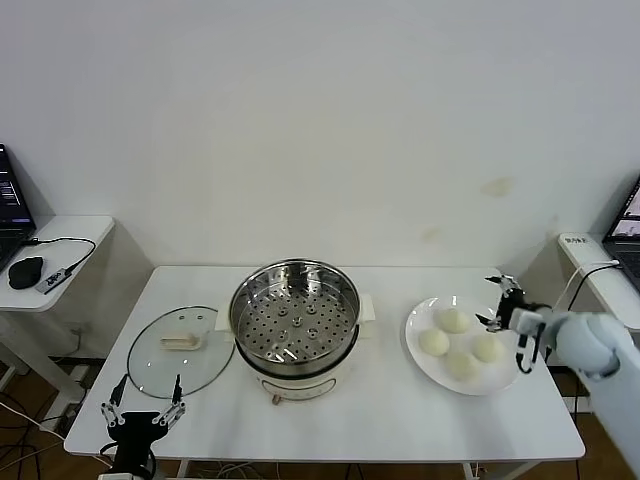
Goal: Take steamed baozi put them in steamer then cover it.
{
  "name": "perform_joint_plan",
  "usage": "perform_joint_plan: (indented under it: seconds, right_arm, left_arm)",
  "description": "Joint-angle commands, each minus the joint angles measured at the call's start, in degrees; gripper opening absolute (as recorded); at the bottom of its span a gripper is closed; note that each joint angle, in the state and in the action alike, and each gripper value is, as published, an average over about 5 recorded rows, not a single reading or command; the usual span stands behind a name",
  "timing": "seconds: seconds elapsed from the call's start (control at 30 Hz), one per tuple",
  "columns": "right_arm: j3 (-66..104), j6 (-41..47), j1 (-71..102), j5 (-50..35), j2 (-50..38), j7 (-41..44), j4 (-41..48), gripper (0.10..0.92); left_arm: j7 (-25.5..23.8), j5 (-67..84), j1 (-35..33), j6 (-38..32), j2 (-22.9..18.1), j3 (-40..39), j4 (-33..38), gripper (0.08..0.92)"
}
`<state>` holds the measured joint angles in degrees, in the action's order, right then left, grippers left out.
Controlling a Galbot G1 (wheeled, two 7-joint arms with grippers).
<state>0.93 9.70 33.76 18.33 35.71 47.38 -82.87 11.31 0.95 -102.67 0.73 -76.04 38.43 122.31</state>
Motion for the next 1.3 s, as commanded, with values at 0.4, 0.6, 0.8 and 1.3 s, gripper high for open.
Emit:
perform_joint_plan:
  seconds: [0.4,0.6,0.8,1.3]
  right_arm:
    - [-30.7,-3.6,-30.0,2.5,12.7,18.0,28.8,0.823]
    - [-30.4,-3.8,-29.5,5.2,14.7,17.3,31.4,0.823]
    - [-29.1,-4.1,-28.5,6.0,15.8,15.9,33.4,0.823]
    - [-27.4,-4.8,-27.2,7.0,19.3,12.9,37.0,0.811]
  left_arm:
    - [0.0,-0.3,0.4,0.5,-0.3,1.9,-0.1,0.823]
    - [-0.1,-0.3,0.3,0.6,-0.2,2.5,-0.4,0.823]
    - [-0.2,-0.3,0.5,0.5,-0.2,2.6,-0.7,0.823]
    - [-0.1,-0.6,0.5,0.4,0.0,2.9,-0.6,0.823]
